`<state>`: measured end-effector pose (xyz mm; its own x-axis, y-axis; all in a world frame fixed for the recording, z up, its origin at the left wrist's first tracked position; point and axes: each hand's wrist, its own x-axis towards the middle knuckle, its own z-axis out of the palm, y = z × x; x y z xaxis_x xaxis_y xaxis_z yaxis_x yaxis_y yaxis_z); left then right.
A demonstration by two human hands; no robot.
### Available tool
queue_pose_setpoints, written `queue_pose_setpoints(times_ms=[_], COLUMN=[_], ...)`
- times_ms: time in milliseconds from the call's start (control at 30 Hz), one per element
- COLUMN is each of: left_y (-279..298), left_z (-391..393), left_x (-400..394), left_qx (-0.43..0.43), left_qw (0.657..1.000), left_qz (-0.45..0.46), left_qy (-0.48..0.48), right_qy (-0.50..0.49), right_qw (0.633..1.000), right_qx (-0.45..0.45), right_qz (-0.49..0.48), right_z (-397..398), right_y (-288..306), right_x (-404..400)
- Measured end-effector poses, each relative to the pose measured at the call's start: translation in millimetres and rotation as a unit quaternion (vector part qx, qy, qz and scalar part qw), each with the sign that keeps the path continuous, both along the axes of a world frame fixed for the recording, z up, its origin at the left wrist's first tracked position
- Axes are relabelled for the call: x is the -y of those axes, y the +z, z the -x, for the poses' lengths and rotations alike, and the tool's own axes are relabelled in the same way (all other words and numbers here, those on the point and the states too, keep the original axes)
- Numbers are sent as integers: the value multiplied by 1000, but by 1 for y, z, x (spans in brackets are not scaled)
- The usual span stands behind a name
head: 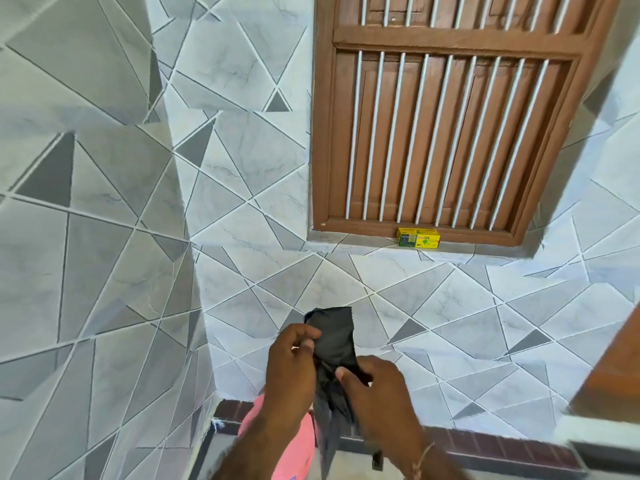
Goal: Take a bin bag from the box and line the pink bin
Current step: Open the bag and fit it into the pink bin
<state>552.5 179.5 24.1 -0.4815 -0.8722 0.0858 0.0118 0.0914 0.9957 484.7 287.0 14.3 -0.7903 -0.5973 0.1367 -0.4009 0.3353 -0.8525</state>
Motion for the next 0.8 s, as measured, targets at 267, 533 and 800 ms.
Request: queue_pose_setpoints(times_ms=[267, 533, 800], left_y=[14, 10, 17], left_z=[-7, 7, -5], left_x=[-36, -54, -37], left_qx=[69, 14, -50], left_qw=[994, 991, 978], left_qz=[87, -116, -191], left_qy=[-17, -61, 60], right_qy=[-32, 116, -91], right_qw=[993, 964, 963], right_qx=[66, 199, 188], right_qz=[89, 132, 168], right_z=[11, 30, 94], right_y=[19, 26, -1], right_x=[-18, -42, -67])
